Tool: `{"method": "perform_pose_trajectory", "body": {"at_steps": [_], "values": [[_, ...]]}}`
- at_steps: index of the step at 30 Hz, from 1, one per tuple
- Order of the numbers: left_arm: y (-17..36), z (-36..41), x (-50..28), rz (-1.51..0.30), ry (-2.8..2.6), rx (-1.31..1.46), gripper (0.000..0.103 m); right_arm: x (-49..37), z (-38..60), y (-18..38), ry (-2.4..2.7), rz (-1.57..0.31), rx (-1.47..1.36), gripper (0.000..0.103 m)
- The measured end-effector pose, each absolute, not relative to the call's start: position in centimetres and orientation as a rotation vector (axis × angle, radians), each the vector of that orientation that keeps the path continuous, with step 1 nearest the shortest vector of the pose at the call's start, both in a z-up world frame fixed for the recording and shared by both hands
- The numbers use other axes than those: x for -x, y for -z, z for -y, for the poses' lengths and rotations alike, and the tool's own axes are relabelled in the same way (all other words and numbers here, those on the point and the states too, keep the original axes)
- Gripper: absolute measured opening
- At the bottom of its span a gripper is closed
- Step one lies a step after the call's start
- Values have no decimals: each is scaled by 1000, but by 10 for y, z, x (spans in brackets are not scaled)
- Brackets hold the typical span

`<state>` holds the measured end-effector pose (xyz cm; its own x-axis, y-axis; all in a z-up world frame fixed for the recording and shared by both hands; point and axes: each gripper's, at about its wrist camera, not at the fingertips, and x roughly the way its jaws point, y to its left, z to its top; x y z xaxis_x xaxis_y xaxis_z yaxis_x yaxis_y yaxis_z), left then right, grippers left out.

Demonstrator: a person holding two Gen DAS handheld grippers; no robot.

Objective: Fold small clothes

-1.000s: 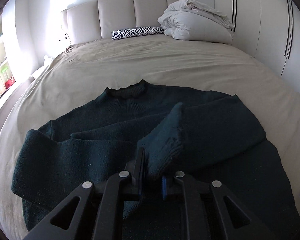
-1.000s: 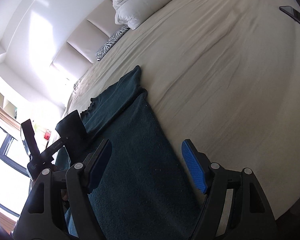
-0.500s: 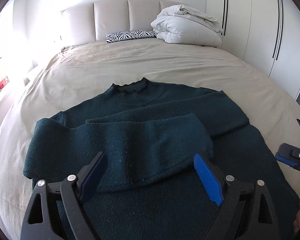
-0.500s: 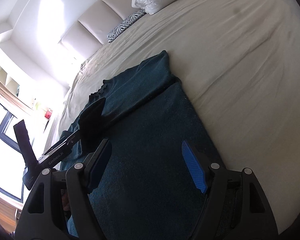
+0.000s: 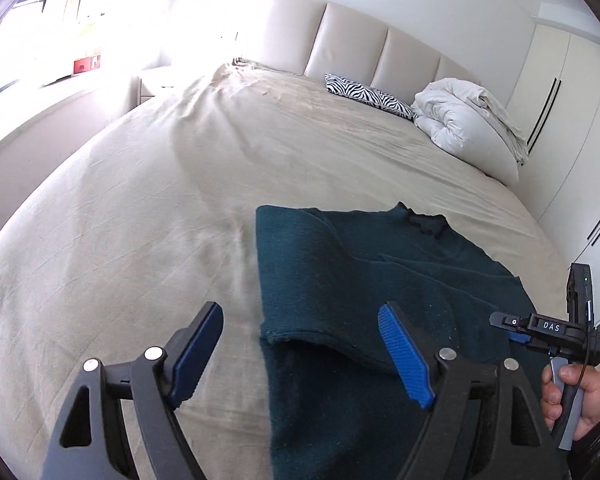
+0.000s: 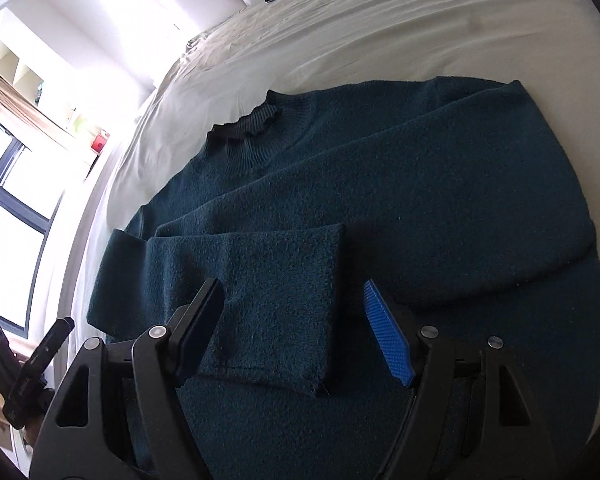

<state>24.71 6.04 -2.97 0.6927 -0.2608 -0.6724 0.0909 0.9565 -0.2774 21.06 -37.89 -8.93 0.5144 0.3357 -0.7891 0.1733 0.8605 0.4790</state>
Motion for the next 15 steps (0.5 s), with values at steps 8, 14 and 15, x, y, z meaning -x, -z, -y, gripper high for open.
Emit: {"method": "perform_pose_trajectory", "body": {"at_steps": [8, 14, 15], "values": [[47, -92, -261, -824, 159, 316, 66, -221, 370, 84, -80, -1053, -407, 8], [48, -89, -279, -829, 139, 318, 66, -226, 365, 35, -98, -942, -274, 7], [48, -87, -285, -834, 129, 305, 66, -230, 367, 33, -97, -938, -272, 7]]}}
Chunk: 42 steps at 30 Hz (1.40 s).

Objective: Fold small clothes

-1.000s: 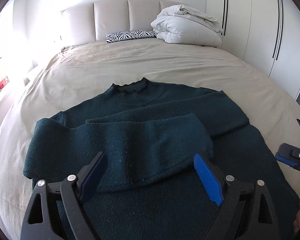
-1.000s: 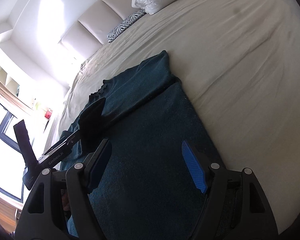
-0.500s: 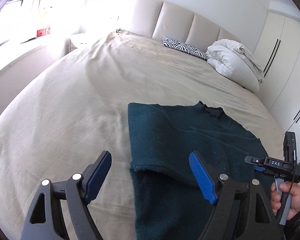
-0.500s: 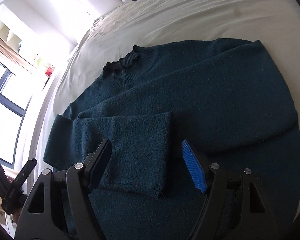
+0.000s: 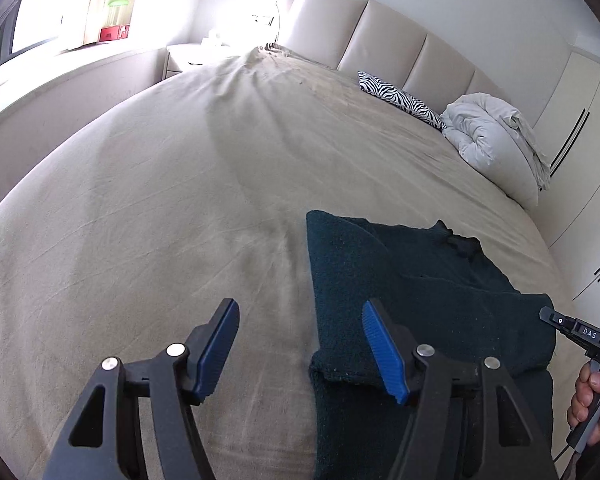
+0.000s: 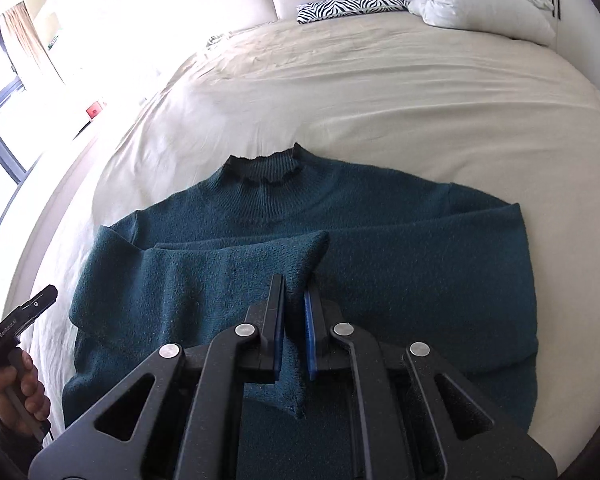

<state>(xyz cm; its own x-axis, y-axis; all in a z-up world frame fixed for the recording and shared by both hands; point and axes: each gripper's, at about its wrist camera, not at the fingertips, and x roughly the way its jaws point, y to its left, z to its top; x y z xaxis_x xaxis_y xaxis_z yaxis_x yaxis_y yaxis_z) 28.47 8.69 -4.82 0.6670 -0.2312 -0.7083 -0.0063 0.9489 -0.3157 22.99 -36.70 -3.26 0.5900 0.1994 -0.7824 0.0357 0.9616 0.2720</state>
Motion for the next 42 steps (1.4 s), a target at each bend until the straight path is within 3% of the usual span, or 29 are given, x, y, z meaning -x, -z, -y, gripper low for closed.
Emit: {"method": "perform_pose_trajectory", "body": {"at_steps": [15, 19, 21, 33, 39, 42], "values": [[78, -44, -361, -955, 54, 122, 66, -260, 388, 76, -106, -991, -274, 8], [87, -38, -370, -978, 75, 111, 14, -260, 383, 81, -114, -1000, -273, 8], [87, -32, -370, -972, 72, 66, 9, -260, 382, 84, -103, -1004, -262, 8], [88, -41, -360, -923, 51, 52, 9, -264, 408, 107, -56, -1009, -397, 8], [37, -27, -326, -769, 47, 13, 8, -246, 405, 80, -20, -995, -374, 17], [47, -8, -327, -811, 92, -48, 8, -236, 401, 72, -30, -969, -374, 17]]}}
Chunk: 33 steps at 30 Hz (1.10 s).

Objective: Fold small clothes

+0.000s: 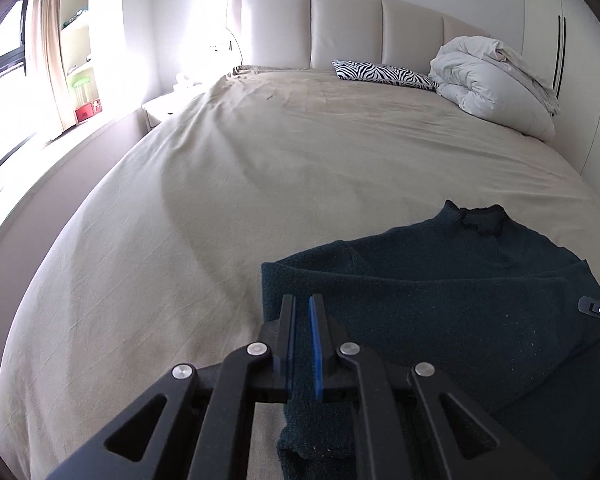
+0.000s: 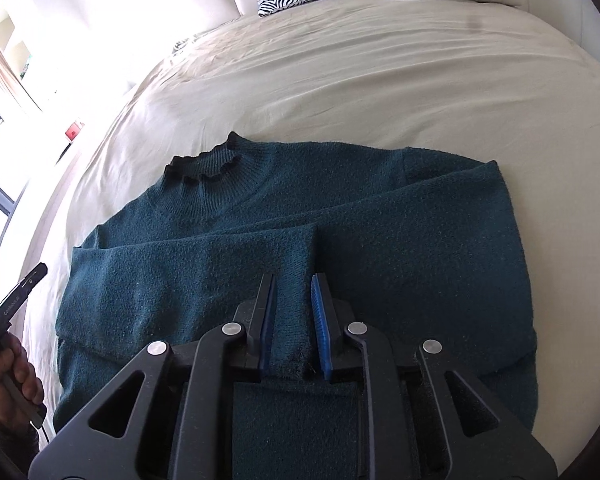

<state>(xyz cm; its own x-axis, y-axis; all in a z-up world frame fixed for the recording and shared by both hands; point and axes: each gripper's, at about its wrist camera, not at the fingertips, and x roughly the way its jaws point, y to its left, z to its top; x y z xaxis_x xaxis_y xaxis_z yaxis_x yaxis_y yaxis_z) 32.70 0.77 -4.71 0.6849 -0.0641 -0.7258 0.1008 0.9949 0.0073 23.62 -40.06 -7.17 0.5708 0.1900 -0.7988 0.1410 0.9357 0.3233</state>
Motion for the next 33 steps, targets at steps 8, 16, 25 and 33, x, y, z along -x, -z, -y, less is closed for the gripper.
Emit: {"method": "perform_pose_trajectory", "body": {"at_steps": [8, 16, 25, 33], "values": [[93, -16, -319, -912, 99, -71, 8, -227, 401, 101, -20, -1001, -313, 15], [59, -11, -313, -829, 63, -82, 9, -218, 406, 77, 11, -933, -338, 18], [94, 3, -378, -908, 67, -55, 18, -267, 380, 79, -100, -924, -370, 18], [94, -9, -373, -888, 92, -4, 18, -267, 417, 110, -119, -894, -537, 13]]}}
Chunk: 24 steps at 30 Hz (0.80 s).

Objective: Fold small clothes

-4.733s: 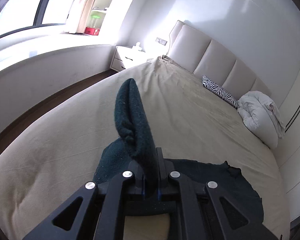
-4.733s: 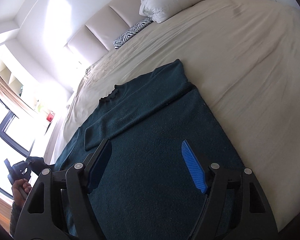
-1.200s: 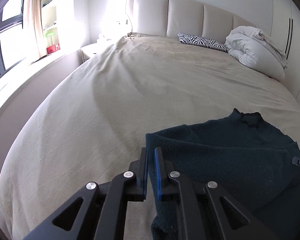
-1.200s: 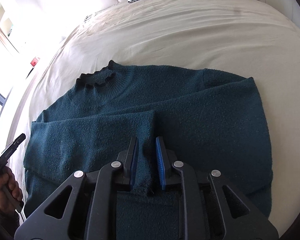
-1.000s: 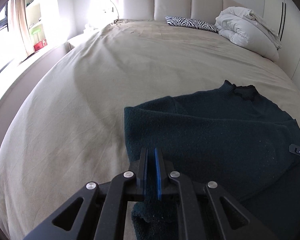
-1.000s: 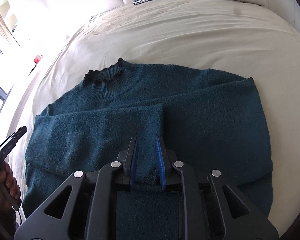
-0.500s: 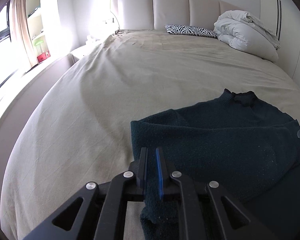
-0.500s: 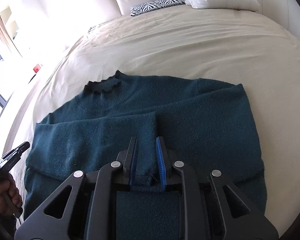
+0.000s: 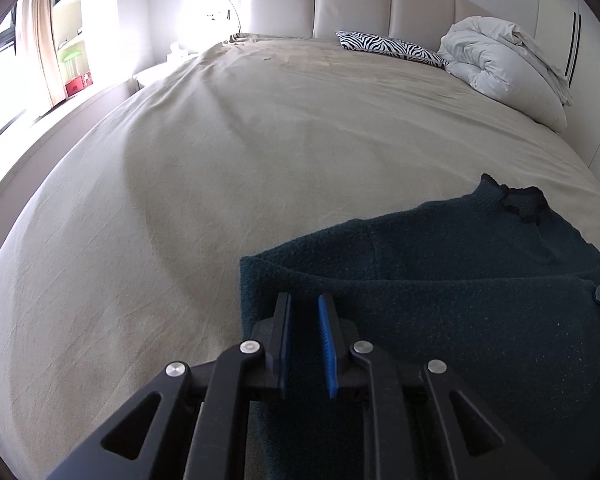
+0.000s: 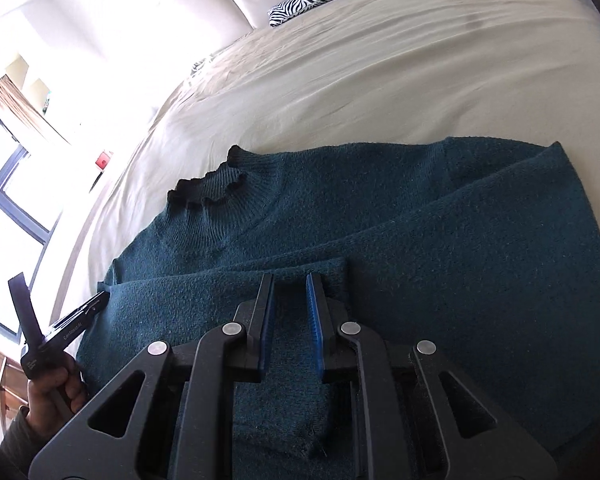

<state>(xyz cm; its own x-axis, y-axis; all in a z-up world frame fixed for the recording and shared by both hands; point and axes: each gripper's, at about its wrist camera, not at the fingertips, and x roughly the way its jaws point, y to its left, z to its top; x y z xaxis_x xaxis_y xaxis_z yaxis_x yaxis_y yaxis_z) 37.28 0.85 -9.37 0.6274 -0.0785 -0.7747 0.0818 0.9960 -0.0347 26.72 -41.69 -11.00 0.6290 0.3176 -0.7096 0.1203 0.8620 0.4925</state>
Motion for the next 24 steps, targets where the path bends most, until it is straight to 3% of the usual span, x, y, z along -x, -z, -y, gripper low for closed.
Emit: {"method": "perform_pose_trajectory", "body": {"at_steps": [2, 5, 9, 16, 19, 22, 24], "values": [[85, -7, -362, -882, 71, -27, 21, -254, 416, 98, -76, -899, -512, 18], [82, -7, -338, -863, 60, -60, 41, -224, 405, 74, -127, -837, -495, 18], [81, -24, -323, -909, 52, -30, 43, -216, 388, 100, -124, -992, -400, 19], [45, -70, -232, -848, 73, 23, 51, -152, 416, 49, -62, -837, -509, 20], [44, -83, -183, -869, 106, 83, 59, -109, 414, 31, -71, -807, -488, 28], [50, -87, -133, -902, 140, 98, 68, -61, 412, 21, -60, -789, -457, 54], [58, -88, -106, -940, 167, 123, 70, -26, 413, 17, -59, -768, -460, 57]]}}
